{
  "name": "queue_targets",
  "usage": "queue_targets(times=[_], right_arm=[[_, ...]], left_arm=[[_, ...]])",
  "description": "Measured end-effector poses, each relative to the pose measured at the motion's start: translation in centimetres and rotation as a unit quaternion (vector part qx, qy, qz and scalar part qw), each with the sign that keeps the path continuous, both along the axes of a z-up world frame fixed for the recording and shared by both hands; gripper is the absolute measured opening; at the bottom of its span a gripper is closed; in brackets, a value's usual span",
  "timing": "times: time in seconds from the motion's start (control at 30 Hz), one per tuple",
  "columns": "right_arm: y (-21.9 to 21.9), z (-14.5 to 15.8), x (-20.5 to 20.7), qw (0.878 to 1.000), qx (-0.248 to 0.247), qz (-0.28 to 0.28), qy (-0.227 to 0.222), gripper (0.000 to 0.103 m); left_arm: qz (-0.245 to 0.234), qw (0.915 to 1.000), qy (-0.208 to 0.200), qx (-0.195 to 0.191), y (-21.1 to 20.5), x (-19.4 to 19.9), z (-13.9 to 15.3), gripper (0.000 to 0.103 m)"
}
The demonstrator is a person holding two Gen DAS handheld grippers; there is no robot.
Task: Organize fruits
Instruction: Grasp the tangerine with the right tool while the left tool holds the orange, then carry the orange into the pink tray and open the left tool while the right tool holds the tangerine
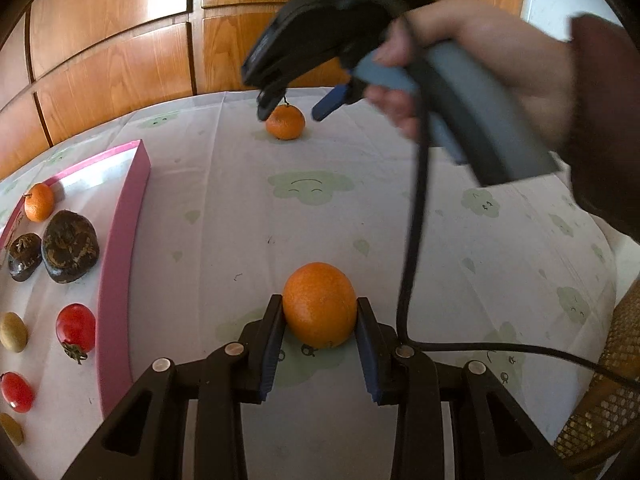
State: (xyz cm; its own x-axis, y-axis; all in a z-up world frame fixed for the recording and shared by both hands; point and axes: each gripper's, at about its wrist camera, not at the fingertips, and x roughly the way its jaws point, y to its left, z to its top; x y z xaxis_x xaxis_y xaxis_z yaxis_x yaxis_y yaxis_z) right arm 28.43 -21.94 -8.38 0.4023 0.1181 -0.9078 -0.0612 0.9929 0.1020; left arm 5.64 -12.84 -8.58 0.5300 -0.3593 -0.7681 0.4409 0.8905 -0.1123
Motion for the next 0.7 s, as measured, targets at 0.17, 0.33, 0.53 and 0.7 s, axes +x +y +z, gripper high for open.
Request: queue_targets(times=[0.17, 0.33, 0.53, 0.7], right_arm=[[-0.3, 1.1, -2.1, 0.999, -0.030, 0.024, -0.014, 0.041], [-2.6, 2.0, -6.3, 0.998, -0.057, 0.039, 0.001, 0.041], [-6.6, 0.7, -11.8, 0.996, -0.072, 0.016, 0.043, 0.041], [-7.9, -0.1, -13.3, 0.998, -0.050, -0.009, 0.035, 0.041]], left_arm=[[-0.002, 1.0000, -0.001, -0.002, 0.0, -0.1, 0.0, 0.035], [-0.001, 1.0000, -0.001, -0.002, 0.0, -0.1, 0.1, 0.035], [-0.001, 1.0000, 0.001, -0.001, -0.1, 0.0, 0.2, 0.035], [0.003, 1.0000, 0.009, 0.001, -0.2, 0.1, 0.6, 0.035]])
